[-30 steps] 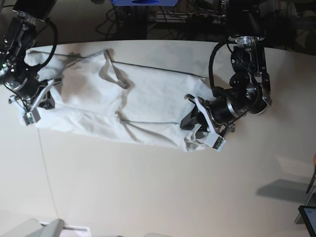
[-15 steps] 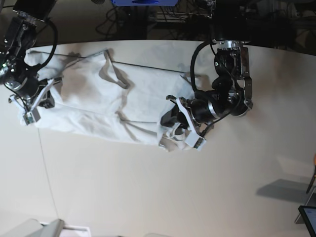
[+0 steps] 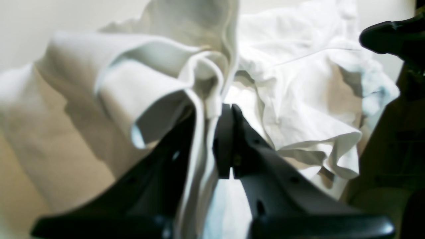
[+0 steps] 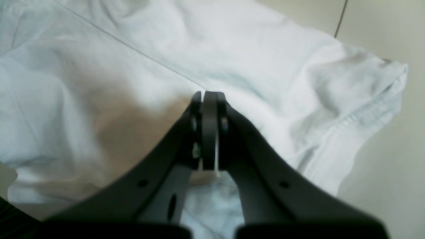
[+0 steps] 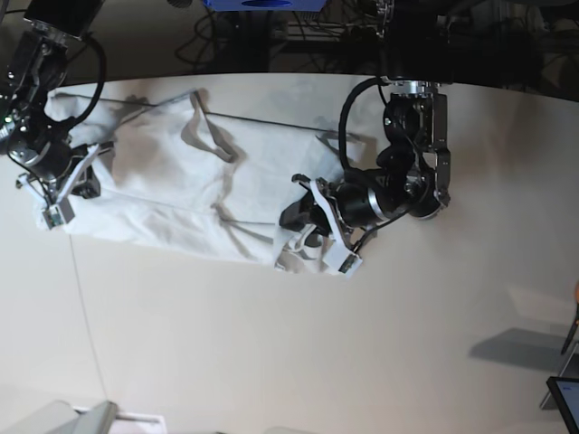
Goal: Fold the T-shirt properly
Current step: 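Lift the strip end with the left gripper and fold it toward the middle, then press the folded layer flat with the right gripper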
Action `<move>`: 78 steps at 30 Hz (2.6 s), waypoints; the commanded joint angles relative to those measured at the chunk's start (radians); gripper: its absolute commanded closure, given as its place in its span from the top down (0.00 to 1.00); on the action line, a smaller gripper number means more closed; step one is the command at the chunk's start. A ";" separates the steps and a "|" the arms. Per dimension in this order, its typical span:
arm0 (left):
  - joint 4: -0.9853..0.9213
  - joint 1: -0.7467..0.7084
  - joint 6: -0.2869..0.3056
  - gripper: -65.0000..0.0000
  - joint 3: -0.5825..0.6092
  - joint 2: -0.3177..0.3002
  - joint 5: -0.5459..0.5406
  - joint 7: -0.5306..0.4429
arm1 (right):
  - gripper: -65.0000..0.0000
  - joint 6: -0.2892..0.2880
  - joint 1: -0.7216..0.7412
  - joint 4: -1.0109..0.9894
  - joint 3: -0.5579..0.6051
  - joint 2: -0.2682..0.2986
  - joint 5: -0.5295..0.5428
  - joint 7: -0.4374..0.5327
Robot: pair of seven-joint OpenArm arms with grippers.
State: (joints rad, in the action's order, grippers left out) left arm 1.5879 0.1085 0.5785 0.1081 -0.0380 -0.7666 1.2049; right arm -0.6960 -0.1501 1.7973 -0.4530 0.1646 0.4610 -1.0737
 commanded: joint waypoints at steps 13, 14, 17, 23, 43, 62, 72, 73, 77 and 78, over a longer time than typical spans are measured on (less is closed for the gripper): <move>-0.017 0.038 0.013 0.45 0.005 0.092 -0.149 -0.006 | 0.00 -0.002 0.013 0.016 -0.003 0.011 0.012 0.020; -0.021 0.047 0.013 0.45 0.018 0.092 -0.196 -0.006 | 0.00 -0.002 0.013 0.016 -0.003 0.011 0.012 0.020; -0.056 0.092 0.013 0.45 0.092 0.086 -0.331 -0.006 | 0.00 -0.002 0.013 0.016 -0.003 0.011 0.012 0.022; -0.126 0.170 0.013 0.44 0.152 0.088 -0.448 -0.012 | 0.00 -0.002 0.019 0.016 -0.003 0.011 0.012 0.017; 0.308 -0.135 0.008 0.00 -0.284 -0.190 0.232 -0.013 | 0.00 -0.002 0.102 0.154 0.306 0.013 0.011 0.013; 0.332 -0.189 0.008 0.00 -0.468 -0.194 0.812 -0.020 | 0.00 -0.002 0.301 -0.024 0.675 -0.195 0.009 -0.047; 0.331 -0.249 0.008 0.00 -0.474 -0.188 0.820 -0.121 | 0.00 -0.002 0.396 -0.251 0.679 -0.248 0.011 0.002; 0.331 -0.250 0.008 0.00 -0.476 -0.188 0.820 -0.121 | 0.00 -0.002 0.403 -0.270 0.679 -0.245 0.011 0.007; 0.331 -0.250 0.008 0.00 -0.477 -0.188 0.820 -0.121 | 0.00 -0.002 0.422 -0.342 0.678 -0.233 0.011 0.017; 0.331 -0.250 0.008 0.00 -0.477 -0.188 0.820 -0.121 | 0.00 -0.002 0.422 -0.353 0.678 -0.224 0.011 0.039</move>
State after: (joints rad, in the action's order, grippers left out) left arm 1.9026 -0.1509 0.5911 -0.3634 -0.2111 0.0490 1.0985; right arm -0.6960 0.2455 1.4284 0.2295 -0.0582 0.4488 -1.0657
